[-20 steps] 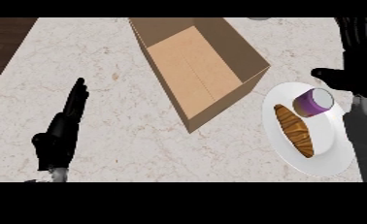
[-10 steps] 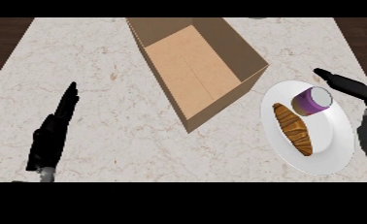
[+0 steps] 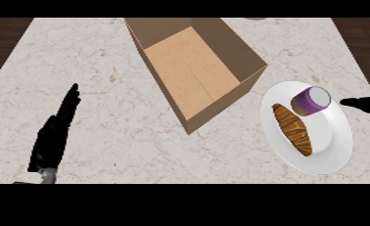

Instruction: Pick the can from the plate and place it in the cardboard box

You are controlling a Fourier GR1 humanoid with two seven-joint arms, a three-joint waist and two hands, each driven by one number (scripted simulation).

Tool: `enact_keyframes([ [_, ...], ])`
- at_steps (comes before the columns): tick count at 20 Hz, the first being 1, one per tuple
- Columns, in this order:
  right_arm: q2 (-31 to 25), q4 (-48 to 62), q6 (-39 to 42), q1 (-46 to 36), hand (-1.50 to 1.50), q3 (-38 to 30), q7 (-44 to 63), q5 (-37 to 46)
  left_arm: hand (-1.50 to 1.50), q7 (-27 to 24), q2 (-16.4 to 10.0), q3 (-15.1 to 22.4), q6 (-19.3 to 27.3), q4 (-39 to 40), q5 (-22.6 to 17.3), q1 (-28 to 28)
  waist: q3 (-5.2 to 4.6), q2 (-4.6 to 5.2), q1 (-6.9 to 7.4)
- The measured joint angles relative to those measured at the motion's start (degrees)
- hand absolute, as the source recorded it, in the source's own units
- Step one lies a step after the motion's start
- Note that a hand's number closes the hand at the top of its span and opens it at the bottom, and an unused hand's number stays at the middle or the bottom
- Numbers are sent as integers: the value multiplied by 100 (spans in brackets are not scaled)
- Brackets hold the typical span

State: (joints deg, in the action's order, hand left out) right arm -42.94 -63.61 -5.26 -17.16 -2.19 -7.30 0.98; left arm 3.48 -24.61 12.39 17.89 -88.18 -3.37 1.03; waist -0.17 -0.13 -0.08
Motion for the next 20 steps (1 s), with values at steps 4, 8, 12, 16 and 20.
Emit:
enact_keyframes([
  [4, -568, -161, 905, -7, -150, 526, 692, 302, 0, -7, -7, -50, -72, 105, -12, -84, -1, 7, 9],
  [8, -780, -468, 1720, -172, -150, 929, 1505, 382, 0, 14, -23, -89, -140, 66, -10, -72, 3, 4, 39],
  [12, -612, -967, 2083, -195, -150, 1179, 2346, 467, 0, 120, 37, -121, -162, -45, 48, -52, 10, 2, 26],
  [16, -271, -1237, 2149, -253, -150, 1244, 3031, 719, 0, 58, 145, -224, -259, 106, 143, -122, 11, 6, 21],
  [20, 71, -1262, 2133, -282, -150, 1226, 3376, 1079, 0, 8, 218, -327, -354, 46, 247, -10, 15, 10, 29],
])
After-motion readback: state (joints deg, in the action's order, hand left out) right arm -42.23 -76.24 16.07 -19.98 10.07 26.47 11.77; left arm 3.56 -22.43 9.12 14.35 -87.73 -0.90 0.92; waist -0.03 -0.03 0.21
